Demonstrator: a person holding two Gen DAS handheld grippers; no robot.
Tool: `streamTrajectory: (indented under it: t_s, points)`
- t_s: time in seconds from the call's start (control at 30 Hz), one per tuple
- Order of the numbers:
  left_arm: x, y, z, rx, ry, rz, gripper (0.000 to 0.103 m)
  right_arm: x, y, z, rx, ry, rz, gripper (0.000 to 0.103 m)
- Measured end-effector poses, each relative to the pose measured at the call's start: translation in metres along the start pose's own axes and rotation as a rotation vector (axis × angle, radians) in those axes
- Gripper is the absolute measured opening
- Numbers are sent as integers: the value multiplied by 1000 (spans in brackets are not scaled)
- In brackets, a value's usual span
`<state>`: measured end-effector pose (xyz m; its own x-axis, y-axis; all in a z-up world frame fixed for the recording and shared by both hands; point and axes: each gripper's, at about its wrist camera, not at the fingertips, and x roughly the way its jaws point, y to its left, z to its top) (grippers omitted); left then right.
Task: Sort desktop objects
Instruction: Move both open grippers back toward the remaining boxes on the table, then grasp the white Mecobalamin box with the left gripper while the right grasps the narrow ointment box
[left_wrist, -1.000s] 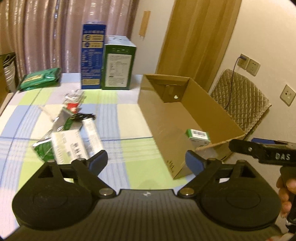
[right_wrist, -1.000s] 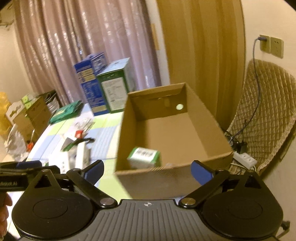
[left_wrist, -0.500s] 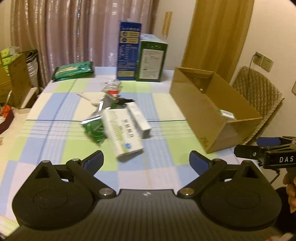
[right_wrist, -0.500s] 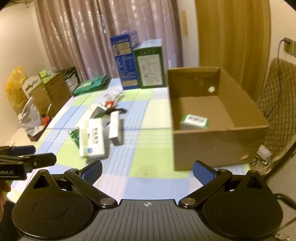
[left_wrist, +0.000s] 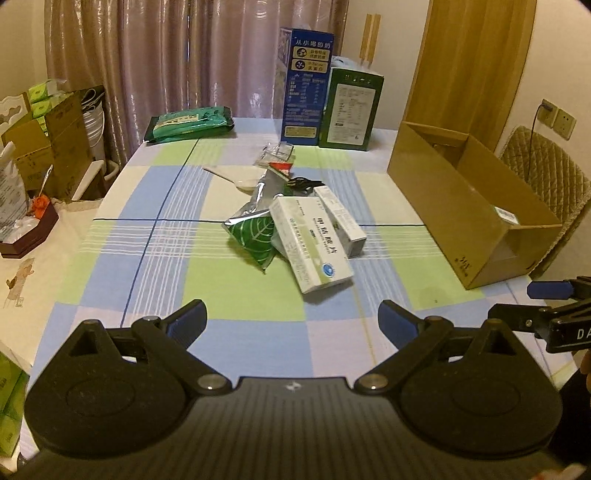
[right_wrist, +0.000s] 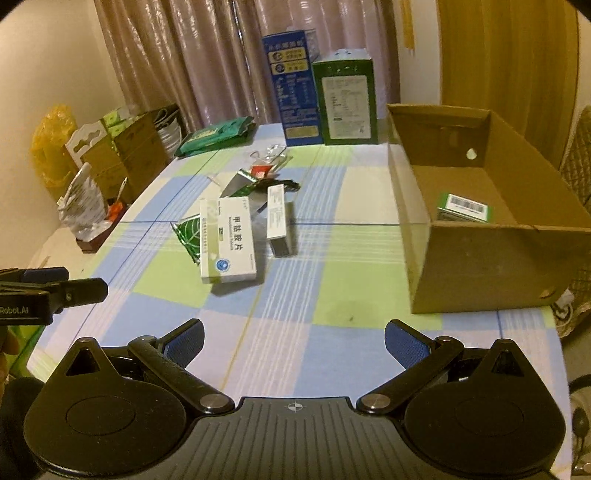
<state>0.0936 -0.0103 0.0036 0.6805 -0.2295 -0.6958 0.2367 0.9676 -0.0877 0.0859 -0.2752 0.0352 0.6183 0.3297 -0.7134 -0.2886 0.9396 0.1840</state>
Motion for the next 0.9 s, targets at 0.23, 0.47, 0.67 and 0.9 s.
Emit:
streamTrajectory:
  t_s: [0.23,0.47,0.67,0.9]
  points:
    - [18,-3,0,19,-17,28,97,15,-2,4,14,-10,13,101]
    - [49,-14,1,32,-31,49,97,37,-3,20,11,-18,30,101]
    - [83,-28,1,54,-45,45,97,65,-6,38,-3,-12,34,76]
    - [126,-47,1,100,-68,87,97,100,-19,53,-2,1,48,70]
